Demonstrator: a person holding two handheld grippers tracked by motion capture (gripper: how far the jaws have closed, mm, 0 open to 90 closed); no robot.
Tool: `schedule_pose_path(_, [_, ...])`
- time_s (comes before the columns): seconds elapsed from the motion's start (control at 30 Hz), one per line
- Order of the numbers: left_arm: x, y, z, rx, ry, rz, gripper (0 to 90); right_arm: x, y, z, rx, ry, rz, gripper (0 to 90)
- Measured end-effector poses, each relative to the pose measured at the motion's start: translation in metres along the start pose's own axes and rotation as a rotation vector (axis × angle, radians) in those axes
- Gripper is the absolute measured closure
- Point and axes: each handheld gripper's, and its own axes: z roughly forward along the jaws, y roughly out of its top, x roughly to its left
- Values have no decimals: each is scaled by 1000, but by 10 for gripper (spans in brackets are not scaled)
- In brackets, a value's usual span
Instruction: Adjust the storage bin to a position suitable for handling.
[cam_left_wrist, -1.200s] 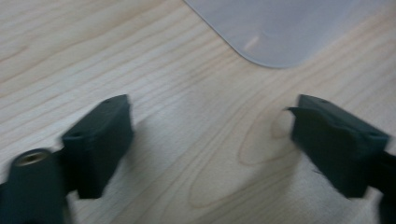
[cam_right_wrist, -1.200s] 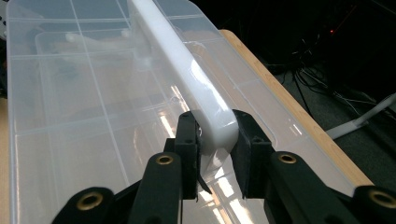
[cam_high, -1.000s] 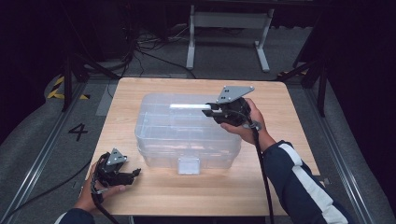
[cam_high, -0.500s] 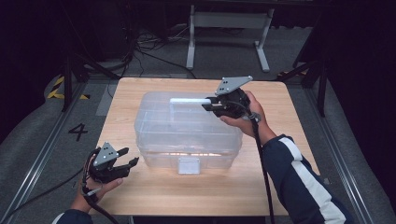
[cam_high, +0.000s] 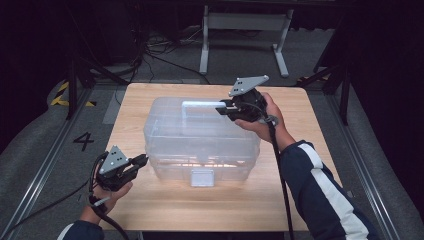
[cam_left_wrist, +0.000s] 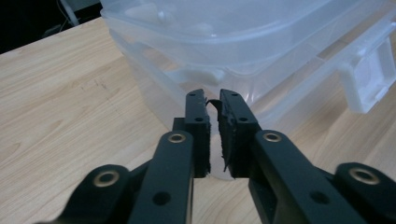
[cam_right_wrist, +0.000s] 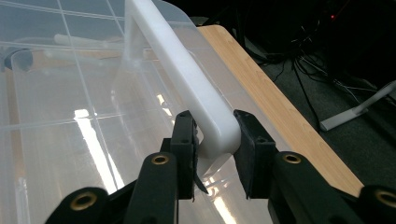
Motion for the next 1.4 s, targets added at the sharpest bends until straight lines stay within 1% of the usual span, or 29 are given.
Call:
schedule_pose_path(0.07, [-1,2,2,-1,-2,-3,891,0,0,0,0,0,-1,713])
schedule_pose_path(0.1, [-1,2,3,-4,1,4,897,0,0,0,-1,0,-1,713])
schedule_pose_path(0.2, [0,5,3,-26,0,-4,900,0,0,0,-2,0,-2,713])
schedule_pose_path(0.23, [0,6,2,-26,3,-5,900,0,0,0,-2,1,-1,712])
schedule_pose_path(0.3, [-1,6,3,-35,18,12,900,0,-1,0,-5,1,1,711])
schedule_pose_path(0.37, [-3,5,3,-32,16,23,900,0,-1,0,-5,2,3,708])
schedule_pose_path(0.43, [-3,6,2,-33,19,22,900,1,-1,-1,-4,-20,3,658])
schedule_pose_path(0.5, [-3,6,2,-32,16,22,900,1,-2,-2,-4,-30,9,644])
schedule_pose_path(0.63, [-3,6,2,-35,24,28,900,2,-4,-8,-17,-47,10,584])
schedule_pose_path(0.7, [-3,6,2,-36,18,25,900,1,-7,-13,-26,-65,12,565])
schedule_pose_path(0.77, [-2,6,2,-35,16,26,900,-2,-12,-20,-50,-72,27,537])
schedule_pose_path(0.8, [-2,7,2,-36,16,27,900,-3,-14,-23,-62,-79,28,527])
schedule_pose_path(0.83, [-1,7,1,-39,13,23,900,-4,-17,-30,-91,-91,30,525])
schedule_pose_path(0.9, [1,9,0,-40,8,24,900,-5,-22,-40,-118,-107,28,522])
schedule_pose_path(0.97, [2,12,-1,-48,7,25,900,-7,-27,-52,-127,-151,24,519])
schedule_pose_path(1.0, [2,12,-1,-48,7,25,900,-7,-27,-52,-127,-151,24,519])
schedule_pose_path(1.07, [2,17,-2,-59,12,30,900,-10,-35,-64,-138,-181,38,519])
schedule_pose_path(1.13, [3,19,-3,-62,12,31,900,-14,-43,-74,-148,-200,53,519])
schedule_pose_path(1.27, [4,22,-4,-55,14,45,900,-18,-63,-87,-151,-224,81,523])
schedule_pose_path(1.4, [4,27,-5,-64,7,48,900,-20,-87,-94,-148,-235,123,530])
